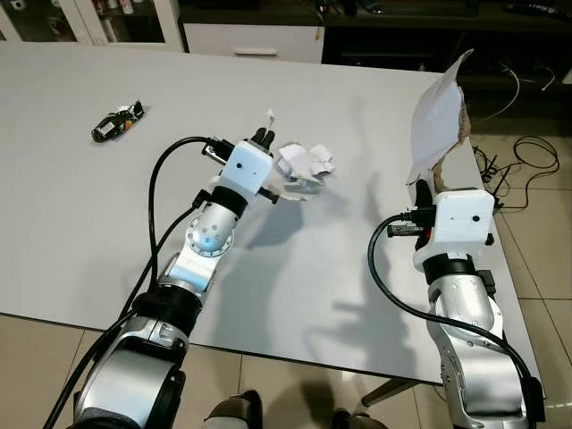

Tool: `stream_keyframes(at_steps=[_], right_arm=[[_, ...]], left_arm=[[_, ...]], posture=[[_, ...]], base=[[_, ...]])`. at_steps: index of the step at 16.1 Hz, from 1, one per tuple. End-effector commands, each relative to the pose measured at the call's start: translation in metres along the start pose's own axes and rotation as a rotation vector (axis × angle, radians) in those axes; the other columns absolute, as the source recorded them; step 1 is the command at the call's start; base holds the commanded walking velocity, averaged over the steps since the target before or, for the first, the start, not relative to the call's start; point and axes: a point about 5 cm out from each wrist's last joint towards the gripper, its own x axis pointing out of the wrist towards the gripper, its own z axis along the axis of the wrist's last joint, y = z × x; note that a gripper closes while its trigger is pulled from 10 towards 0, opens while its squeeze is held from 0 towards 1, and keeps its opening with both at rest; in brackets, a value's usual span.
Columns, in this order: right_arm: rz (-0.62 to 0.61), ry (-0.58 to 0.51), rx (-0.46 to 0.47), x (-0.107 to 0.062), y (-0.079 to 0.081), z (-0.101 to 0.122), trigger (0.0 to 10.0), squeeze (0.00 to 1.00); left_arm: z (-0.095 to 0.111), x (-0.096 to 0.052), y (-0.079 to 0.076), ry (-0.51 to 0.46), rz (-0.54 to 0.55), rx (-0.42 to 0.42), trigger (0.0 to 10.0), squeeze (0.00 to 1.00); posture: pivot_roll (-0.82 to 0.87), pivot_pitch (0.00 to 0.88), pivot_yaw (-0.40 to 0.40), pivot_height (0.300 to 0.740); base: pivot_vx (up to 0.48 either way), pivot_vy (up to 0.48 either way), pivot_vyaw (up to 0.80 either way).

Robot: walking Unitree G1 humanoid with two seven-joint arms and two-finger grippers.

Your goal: Picking trash to rubbish bin

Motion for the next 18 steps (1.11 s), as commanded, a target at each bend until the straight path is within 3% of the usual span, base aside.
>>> stream_keyframes(at_steps=[1, 6, 8, 13, 14, 18], right_arm=[[-0.01, -0.011, 0.005, 0.001, -0.003, 0.001, 10.0, 0.0], [-0.021, -0.01, -0.003, 0.001, -0.007, 0.0, 10.0, 0.0], [-0.018, -0.008, -0.005, 0.001, -0.006, 0.0, 10.0, 0.0], [-0.015, -0.005, -0.007, 0.0, -0.006, -0.001, 10.0, 0.0], [-0.013, -0.001, -0.01, 0.0, -0.007, -0.002, 10.0, 0.0], [-0.007, 0.006, -0.012, 0.0, -0.006, -0.004, 10.0, 0.0]], left_arm=[[-0.001, -0.002, 0.002, 0.006, 0.014, -0.015, 0.0, 0.0], [0.012, 0.005, 0.006, -0.011, 0.039, -0.061, 0.0, 0.0], [0.01, 0.005, 0.002, 0.009, 0.0, -0.073, 0.0, 0.0], [-0.001, -0.009, -0.011, 0.092, -0.145, -0.098, 0.0, 0.0], [-0.003, -0.018, -0.01, 0.115, -0.218, -0.101, 0.0, 0.0], [-0.01, -0.036, -0.004, 0.14, -0.293, -0.069, 0.0, 0.0]], posture=[[0.11, 0.107, 0.004, 0.74], [0.1, 0.099, 0.002, 0.74], [0.1, 0.097, 0.001, 0.74], [0.1, 0.1, -0.002, 0.74], [0.1, 0.103, -0.006, 0.74], [0.11, 0.109, -0.006, 0.74]], base=[[0.0, 0.0, 0.0], [0.0, 0.0, 0.0], [0.0, 0.0, 0.0], [0.0, 0.0, 0.0], [0.0, 0.0, 0.0], [0.0, 0.0, 0.0]])
